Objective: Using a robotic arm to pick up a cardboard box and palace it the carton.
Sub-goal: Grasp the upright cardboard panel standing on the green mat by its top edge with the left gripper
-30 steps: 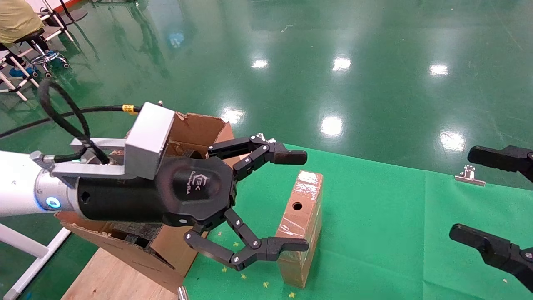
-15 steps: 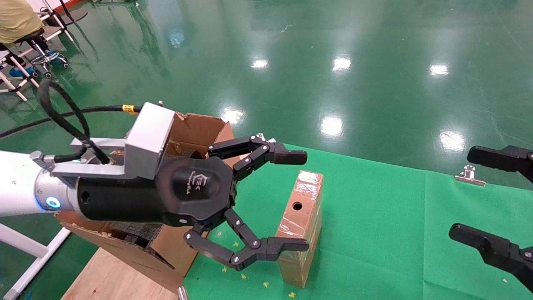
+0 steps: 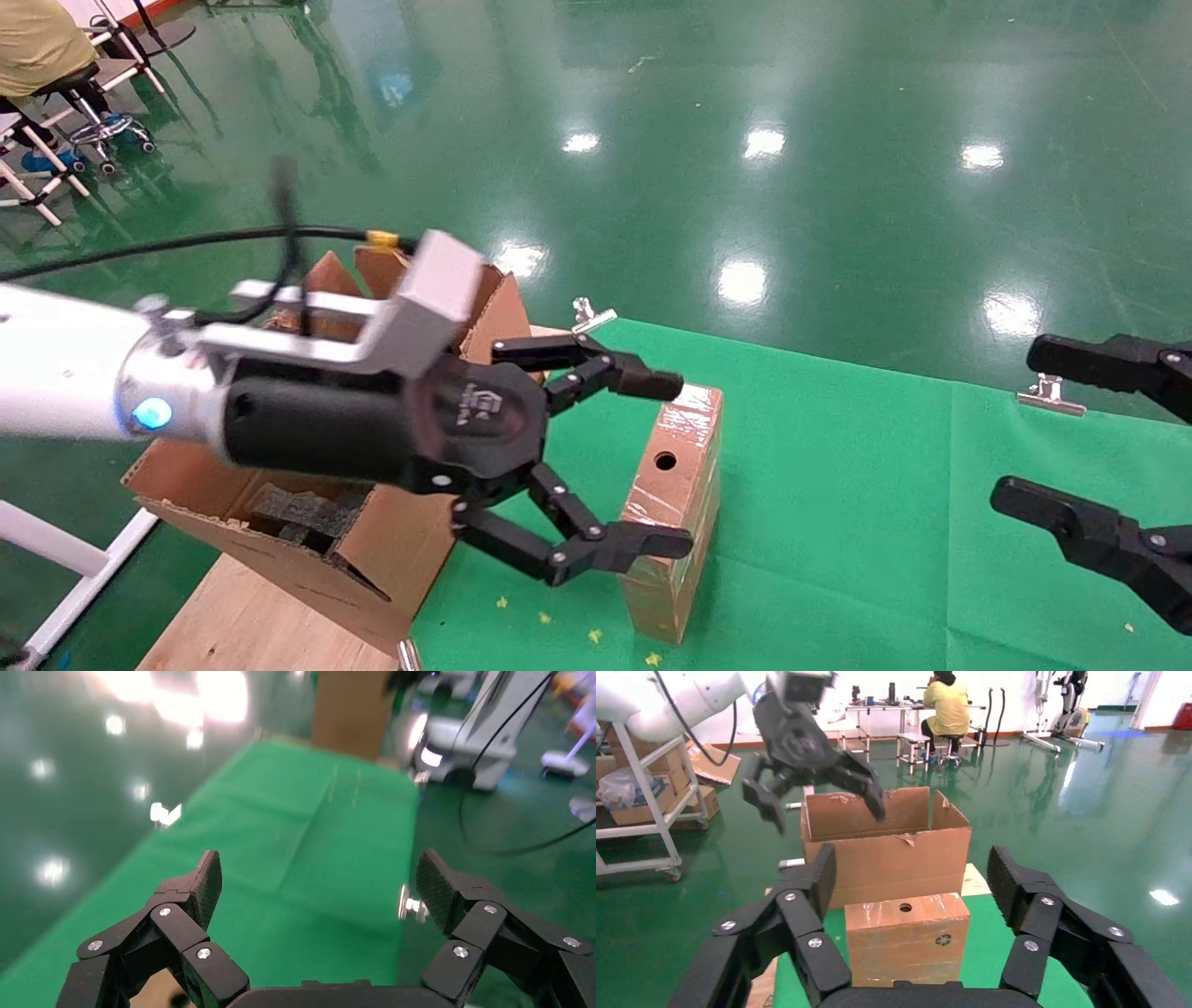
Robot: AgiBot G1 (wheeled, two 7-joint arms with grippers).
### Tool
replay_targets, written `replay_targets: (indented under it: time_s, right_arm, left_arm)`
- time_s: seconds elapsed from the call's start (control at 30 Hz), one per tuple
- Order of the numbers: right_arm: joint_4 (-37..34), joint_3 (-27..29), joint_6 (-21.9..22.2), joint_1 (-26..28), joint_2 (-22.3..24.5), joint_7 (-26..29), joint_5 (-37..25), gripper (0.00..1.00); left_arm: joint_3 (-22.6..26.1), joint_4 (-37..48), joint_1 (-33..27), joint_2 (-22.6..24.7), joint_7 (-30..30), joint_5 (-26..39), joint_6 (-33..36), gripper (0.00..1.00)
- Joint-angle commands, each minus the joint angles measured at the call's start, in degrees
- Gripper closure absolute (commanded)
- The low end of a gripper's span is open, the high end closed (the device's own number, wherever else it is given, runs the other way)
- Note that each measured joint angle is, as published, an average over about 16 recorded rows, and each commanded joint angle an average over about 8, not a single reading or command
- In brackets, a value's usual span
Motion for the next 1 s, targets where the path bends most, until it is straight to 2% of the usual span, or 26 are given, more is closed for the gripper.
replay_targets:
  time_s: [0.03,0.27,0.63,0.77,1.0]
  right_arm:
    - [0.00,0.00,0.00,0.00,0.00,0.00,0.00,1.00]
    - [0.00,0.00,0.01,0.00,0.00,0.00,0.00,1.00]
    - [-0.02,0.00,0.02,-0.01,0.00,0.00,0.00,1.00]
    - [-0.02,0.00,0.02,-0.01,0.00,0.00,0.00,1.00]
    - [-0.02,0.00,0.02,-0.01,0.00,0.00,0.00,1.00]
  left_arm:
    - [1.90,-0.29,-3.01,0.28,-3.22,3.74,0.28,0.00]
    - [8.97,-0.20,-11.85,3.88,-12.10,13.40,2.80,0.00]
    - [12.78,0.40,-15.22,5.46,-15.75,16.96,2.78,0.00]
    - [16.88,1.01,-19.67,7.79,-21.67,21.51,2.98,0.00]
    - [27.12,3.59,-29.37,14.42,-34.56,28.33,3.55,0.00]
